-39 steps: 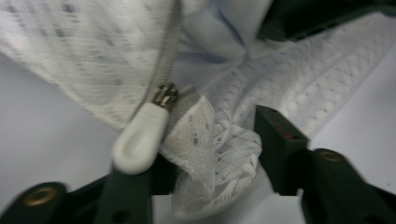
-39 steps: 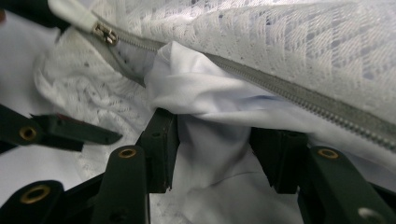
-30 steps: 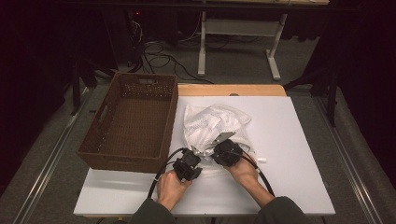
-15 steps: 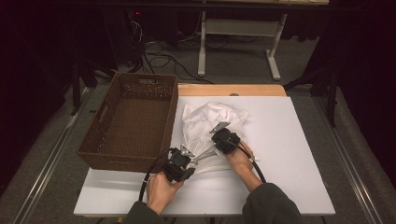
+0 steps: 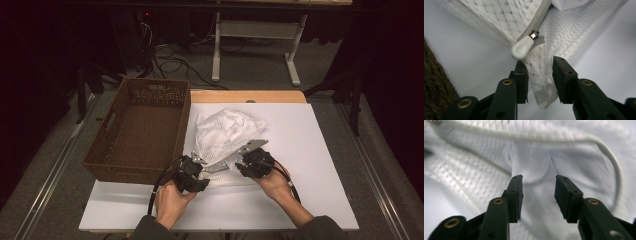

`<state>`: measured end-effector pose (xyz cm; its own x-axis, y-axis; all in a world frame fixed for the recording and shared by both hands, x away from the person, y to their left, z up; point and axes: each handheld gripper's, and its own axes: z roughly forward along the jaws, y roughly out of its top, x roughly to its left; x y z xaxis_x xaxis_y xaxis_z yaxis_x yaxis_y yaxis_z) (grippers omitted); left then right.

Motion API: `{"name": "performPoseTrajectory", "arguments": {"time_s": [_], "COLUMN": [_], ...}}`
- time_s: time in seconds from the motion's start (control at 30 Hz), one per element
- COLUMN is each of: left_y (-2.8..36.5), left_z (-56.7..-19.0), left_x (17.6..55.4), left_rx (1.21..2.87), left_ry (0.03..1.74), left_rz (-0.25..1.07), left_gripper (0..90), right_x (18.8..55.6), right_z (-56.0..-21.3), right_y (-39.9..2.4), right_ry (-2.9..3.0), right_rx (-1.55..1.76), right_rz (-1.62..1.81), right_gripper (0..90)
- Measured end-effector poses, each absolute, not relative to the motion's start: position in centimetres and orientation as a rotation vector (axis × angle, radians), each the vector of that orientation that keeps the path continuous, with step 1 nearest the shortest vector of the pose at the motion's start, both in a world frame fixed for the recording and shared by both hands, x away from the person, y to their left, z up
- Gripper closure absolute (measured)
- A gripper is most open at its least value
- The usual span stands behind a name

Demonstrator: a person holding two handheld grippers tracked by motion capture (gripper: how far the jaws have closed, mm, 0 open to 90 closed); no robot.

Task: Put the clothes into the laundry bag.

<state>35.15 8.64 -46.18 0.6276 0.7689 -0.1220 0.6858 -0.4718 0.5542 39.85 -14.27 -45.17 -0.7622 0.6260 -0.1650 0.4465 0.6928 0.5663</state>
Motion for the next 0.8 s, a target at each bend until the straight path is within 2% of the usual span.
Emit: {"name": "performPoseTrajectory", "arguments": {"time_s": [0.17, 0.33, 0.4, 0.47, 0.53, 0.57, 0.63, 0.8], "left_y": [8.2, 7.0, 6.8, 6.7, 6.7, 6.7, 6.7, 7.5], "left_z": [-45.0, -44.9, -45.0, -45.0, -45.1, -45.3, -46.2, -48.7], "left_x": [34.5, 34.2, 34.2, 34.2, 34.3, 34.4, 34.8, 36.0], "left_rx": [2.280, 2.313, 2.322, 2.321, 2.324, 2.324, 2.317, 2.299], "left_ry": [1.120, 1.089, 1.083, 1.082, 1.082, 1.082, 1.076, 1.114], "left_rz": [0.230, 0.234, 0.228, 0.224, 0.226, 0.223, 0.217, 0.137], "left_gripper": [59.9, 56.6, 54.7, 53.6, 53.2, 53.4, 57.4, 83.9], "right_x": [40.1, 41.1, 41.3, 41.5, 41.8, 42.0, 41.9, 41.2], "right_z": [-46.1, -47.6, -48.2, -48.7, -48.9, -48.8, -48.7, -46.5], "right_y": [-15.4, -14.9, -14.5, -14.4, -14.5, -14.6, -14.6, -14.3], "right_ry": [2.573, 2.608, 2.616, 2.626, 2.635, 2.635, 2.619, 2.555], "right_rx": [0.880, 0.903, 0.917, 0.913, 0.932, 0.923, 0.897, 0.835], "right_rz": [0.642, 0.562, 0.535, 0.517, 0.540, 0.535, 0.539, 0.656], "right_gripper": [60.1, 55.8, 56.6, 63.2, 72.8, 80.7, 89.7, 90.0]}}
